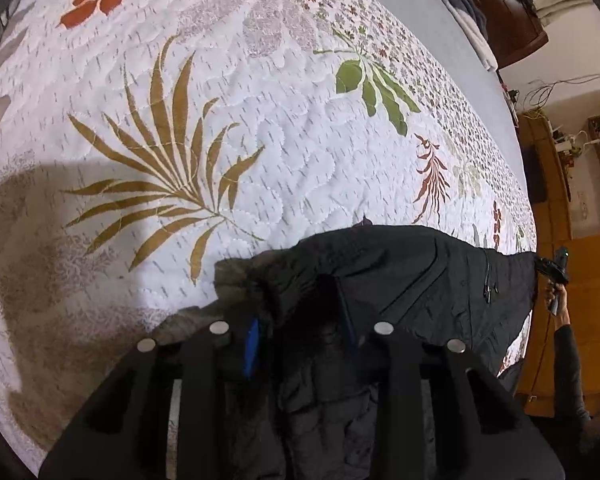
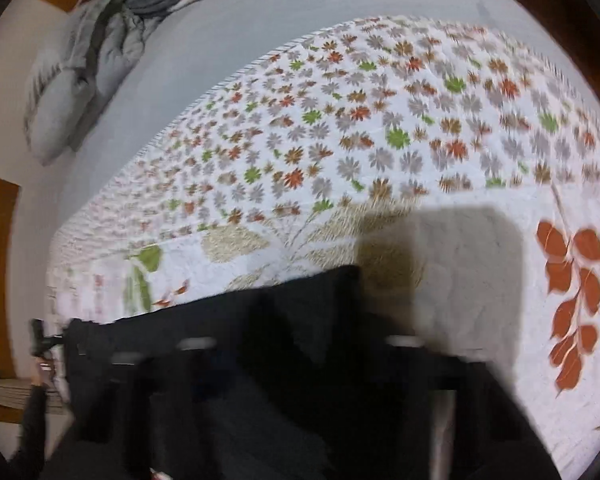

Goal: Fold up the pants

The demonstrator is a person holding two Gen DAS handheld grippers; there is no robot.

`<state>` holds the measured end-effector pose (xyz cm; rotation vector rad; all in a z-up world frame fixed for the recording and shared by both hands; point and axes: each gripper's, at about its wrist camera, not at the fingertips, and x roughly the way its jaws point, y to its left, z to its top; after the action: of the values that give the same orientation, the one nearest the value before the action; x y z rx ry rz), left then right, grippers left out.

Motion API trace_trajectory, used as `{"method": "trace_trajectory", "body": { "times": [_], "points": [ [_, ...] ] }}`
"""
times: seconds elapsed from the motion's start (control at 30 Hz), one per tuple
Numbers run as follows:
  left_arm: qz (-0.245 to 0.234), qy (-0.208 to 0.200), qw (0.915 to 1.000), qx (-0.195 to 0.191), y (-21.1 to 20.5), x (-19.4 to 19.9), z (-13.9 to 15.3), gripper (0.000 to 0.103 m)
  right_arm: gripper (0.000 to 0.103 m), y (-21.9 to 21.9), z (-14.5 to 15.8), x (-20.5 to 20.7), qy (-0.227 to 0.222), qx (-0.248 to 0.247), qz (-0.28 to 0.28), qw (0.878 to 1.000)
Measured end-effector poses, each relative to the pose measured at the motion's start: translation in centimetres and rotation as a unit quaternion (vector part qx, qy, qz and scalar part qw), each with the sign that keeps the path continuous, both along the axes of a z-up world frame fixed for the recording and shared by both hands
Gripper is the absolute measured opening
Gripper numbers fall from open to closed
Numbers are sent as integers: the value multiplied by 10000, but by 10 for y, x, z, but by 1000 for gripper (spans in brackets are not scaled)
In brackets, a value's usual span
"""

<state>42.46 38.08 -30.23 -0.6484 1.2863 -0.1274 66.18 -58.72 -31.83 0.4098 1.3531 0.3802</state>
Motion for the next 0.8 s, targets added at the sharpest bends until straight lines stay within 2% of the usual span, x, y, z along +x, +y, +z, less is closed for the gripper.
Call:
{"method": "trace_trajectory", "body": {
  "times": [0.13, 0.17, 0.37, 0.6, 0.8],
  "points": [
    [162, -173, 9996, 136, -1, -3, 8, 23, 12, -10, 21, -14, -279, -47, -134, 9995],
    [251, -242, 9992, 209, 0, -4, 11, 15, 11, -11, 25, -16, -330, -93, -171, 9993],
    [433, -556, 9970, 307, -4, -7, 33, 14, 9, -14, 63, -33, -685, -306, -399, 9964],
    [382, -763, 9958, 333, -10, -14, 65, 13, 8, -24, 109, -70, -942, -371, -630, 9929],
    [257, -1048, 9936, 325, -15, -32, 106, 13, 8, -38, 154, -125, -1190, -389, -882, 9882]
  ]
}}
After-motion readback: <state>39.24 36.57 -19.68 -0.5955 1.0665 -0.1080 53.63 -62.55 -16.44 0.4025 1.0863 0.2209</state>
